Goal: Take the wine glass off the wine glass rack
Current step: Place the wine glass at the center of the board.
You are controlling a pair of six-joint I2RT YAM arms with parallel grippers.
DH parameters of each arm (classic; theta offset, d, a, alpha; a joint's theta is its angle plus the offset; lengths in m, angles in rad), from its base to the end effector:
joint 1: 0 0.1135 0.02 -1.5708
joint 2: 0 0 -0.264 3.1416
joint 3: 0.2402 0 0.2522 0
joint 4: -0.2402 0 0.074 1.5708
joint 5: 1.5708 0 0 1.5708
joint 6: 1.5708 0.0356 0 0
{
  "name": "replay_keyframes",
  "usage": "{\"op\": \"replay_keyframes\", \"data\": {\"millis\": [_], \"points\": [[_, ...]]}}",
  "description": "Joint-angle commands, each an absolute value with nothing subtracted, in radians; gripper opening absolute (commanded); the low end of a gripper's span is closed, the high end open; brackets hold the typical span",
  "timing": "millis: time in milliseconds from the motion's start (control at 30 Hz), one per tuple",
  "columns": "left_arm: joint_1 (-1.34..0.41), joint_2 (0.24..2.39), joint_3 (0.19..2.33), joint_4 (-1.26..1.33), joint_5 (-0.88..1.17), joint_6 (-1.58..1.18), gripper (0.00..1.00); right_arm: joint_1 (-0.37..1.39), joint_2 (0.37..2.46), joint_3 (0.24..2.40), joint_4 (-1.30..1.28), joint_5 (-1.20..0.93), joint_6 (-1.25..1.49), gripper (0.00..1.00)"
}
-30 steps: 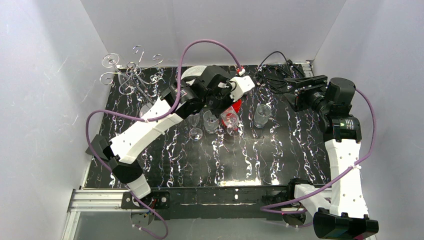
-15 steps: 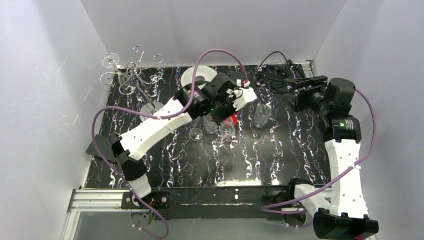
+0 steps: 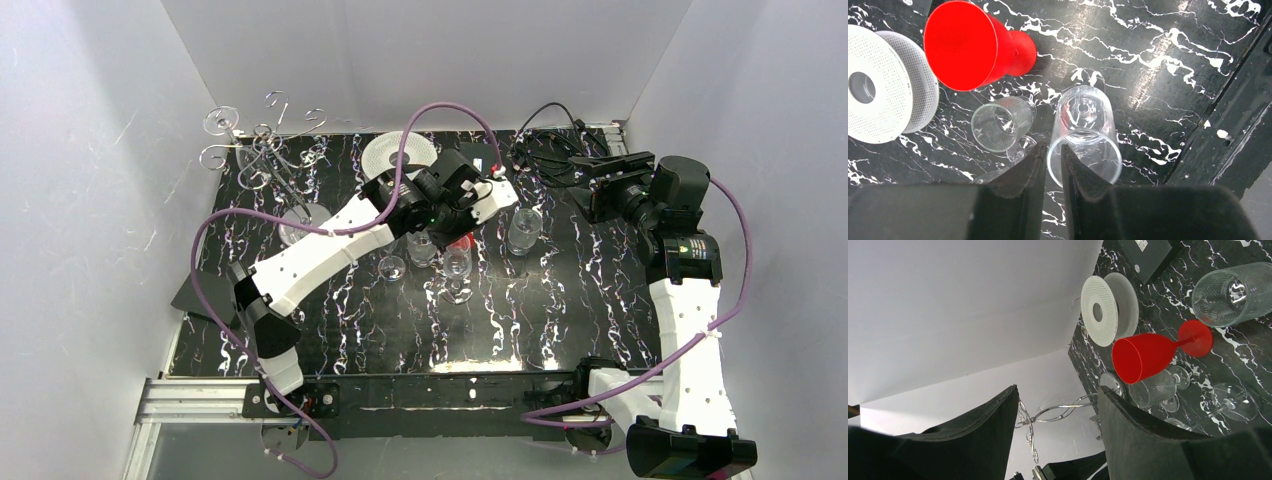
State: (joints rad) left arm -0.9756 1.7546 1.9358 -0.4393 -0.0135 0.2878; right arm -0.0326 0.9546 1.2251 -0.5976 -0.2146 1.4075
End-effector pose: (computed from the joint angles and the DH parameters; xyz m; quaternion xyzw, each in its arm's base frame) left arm 0.2271 -0.3346 0.4482 0.4645 0.6418 -0.2007 0.5763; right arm 0.1906 0.0014 0.4173 0.4860 0.6487 0.4348 0.3924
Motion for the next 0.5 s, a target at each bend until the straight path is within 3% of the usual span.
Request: {"op": "replay_keyframes", "data": {"millis": [0, 467], "points": [[-0.979, 1.758, 1.949, -0.45, 0.0, 0.285, 0.18, -0.037, 0.951, 1.224, -0.551, -0.206, 1.399, 0.67], [-0.979, 1.763, 1.978, -0.45, -0.002, 0.285, 0.29, -0.037, 0.95, 1.217, -0.54, -0.211, 1.406, 0.67]]}}
